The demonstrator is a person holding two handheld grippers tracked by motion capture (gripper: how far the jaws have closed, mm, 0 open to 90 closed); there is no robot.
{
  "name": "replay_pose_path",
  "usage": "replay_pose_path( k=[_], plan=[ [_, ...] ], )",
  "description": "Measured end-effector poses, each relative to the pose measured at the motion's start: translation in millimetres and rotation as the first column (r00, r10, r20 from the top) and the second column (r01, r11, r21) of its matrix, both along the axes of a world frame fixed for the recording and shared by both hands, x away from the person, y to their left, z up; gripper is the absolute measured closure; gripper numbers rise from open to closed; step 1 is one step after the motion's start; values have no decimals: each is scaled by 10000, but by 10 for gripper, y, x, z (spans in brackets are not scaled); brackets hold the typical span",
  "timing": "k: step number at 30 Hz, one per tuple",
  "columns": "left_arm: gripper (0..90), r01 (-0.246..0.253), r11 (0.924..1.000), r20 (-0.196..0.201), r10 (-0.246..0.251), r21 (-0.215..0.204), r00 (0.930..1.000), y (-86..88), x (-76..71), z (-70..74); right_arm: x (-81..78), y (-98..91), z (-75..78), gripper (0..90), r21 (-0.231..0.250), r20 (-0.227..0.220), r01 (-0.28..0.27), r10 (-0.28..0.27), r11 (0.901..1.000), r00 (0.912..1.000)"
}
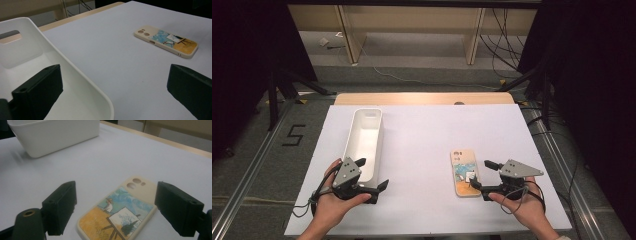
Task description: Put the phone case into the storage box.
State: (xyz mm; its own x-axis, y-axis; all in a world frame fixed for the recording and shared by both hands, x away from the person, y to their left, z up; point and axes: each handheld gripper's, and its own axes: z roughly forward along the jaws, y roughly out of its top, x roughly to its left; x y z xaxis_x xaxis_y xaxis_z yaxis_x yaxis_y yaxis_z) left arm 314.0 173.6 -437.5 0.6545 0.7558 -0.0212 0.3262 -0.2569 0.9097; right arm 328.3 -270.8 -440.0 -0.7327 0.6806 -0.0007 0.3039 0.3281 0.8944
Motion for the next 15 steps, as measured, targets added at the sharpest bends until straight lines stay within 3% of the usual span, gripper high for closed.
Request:
replay_pose_path(
  k=[7,10,13,15],
  plan=[
    [0,-103,9999,83,104,-64,9999,10,2,8,-4,7,2,241,-75,-26,-29,28,10000,10000],
    [0,-148,9998,71,149,-92,9999,19,3,6,3,17,15,391,-190,39,-62,62,9998,10000],
    [0,-140,9999,76,141,-102,9999,19,6,5,34,61,30,671,-541,51,-330,334,9980,9994],
    [3,-120,9999,63,121,-90,9999,12,5,3,73,123,29,811,-855,-248,-746,728,9935,9970]
  ],
)
